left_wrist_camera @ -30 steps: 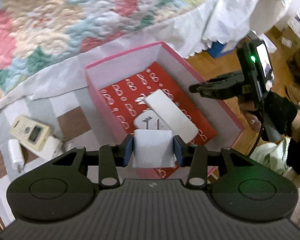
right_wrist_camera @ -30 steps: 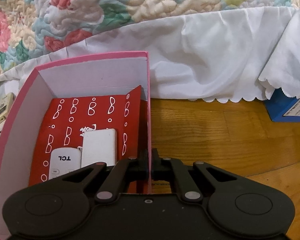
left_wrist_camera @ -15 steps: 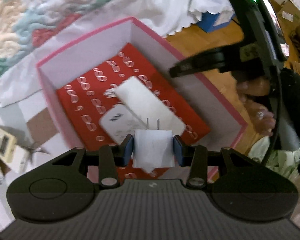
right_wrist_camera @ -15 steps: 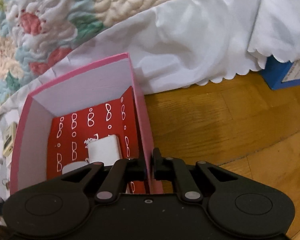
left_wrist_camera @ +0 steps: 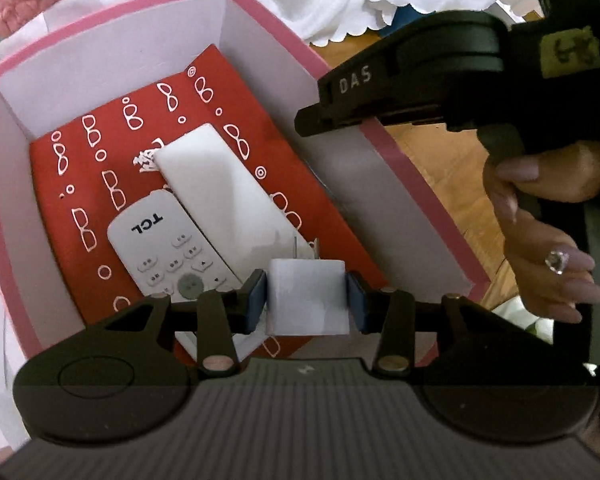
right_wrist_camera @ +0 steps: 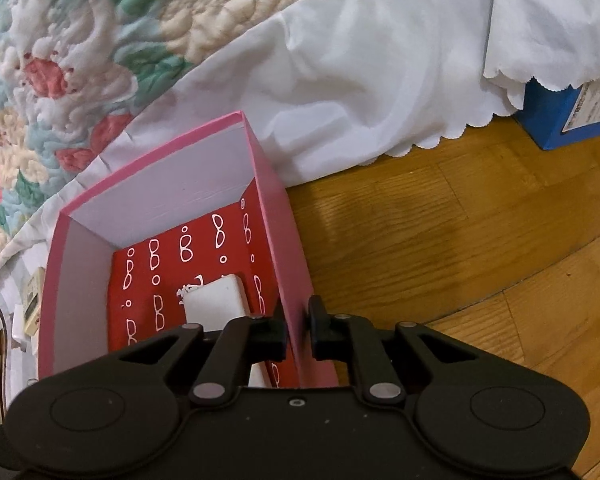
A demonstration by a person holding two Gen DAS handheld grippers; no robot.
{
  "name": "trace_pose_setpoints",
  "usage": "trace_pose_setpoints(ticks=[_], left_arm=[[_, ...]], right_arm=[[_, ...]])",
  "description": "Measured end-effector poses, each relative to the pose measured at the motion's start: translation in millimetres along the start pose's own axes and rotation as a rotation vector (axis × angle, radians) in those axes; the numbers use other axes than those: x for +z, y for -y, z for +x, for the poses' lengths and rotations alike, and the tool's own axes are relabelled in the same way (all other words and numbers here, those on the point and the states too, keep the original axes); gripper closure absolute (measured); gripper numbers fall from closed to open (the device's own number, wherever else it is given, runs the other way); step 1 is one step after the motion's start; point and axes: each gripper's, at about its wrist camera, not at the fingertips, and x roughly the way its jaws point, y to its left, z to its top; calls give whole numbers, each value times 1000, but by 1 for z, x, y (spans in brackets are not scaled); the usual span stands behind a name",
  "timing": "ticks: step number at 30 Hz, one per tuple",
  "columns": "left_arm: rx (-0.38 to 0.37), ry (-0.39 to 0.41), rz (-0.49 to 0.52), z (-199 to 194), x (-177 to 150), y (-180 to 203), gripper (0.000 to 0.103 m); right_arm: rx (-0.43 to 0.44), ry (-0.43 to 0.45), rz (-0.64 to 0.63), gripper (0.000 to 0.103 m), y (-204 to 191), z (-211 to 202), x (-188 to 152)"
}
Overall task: Organize rigid objects
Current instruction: 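Place the white charger into the pink box and open the left tool, then grasp the thin white card beside the keys with the left tool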
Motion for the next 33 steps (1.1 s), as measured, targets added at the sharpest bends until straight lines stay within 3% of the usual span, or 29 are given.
trace_pose_setpoints(ticks=[4, 6, 13, 15, 19, 24, 30, 33], left_arm=[[-22, 38, -3, -19, 0, -4, 49], [-30, 75, 5, -36, -2, -6, 48], [23, 225, 5, -110, -17, -23, 48], [83, 253, -14, -127, -21, -35, 48], [207, 263, -74, -145, -29, -68, 48], [289, 271, -185, -148, -42, -124, 48], [289, 231, -297, -126, -61, -184, 49], [331, 141, -304, -106, -68, -195, 48]], right_arm=[[7, -10, -3, 89, 1, 1, 2], [14, -12, -1, 89, 3, 1, 3], [32, 0, 41, 87, 4, -1, 0], [28, 4, 40, 87, 3, -4, -1], [34, 22, 50, 88, 4, -12, -1], [51, 59, 112, 92, 10, -23, -2], [5, 75, 34, 92, -3, -23, -4], [21, 68, 45, 92, 2, -20, 0]])
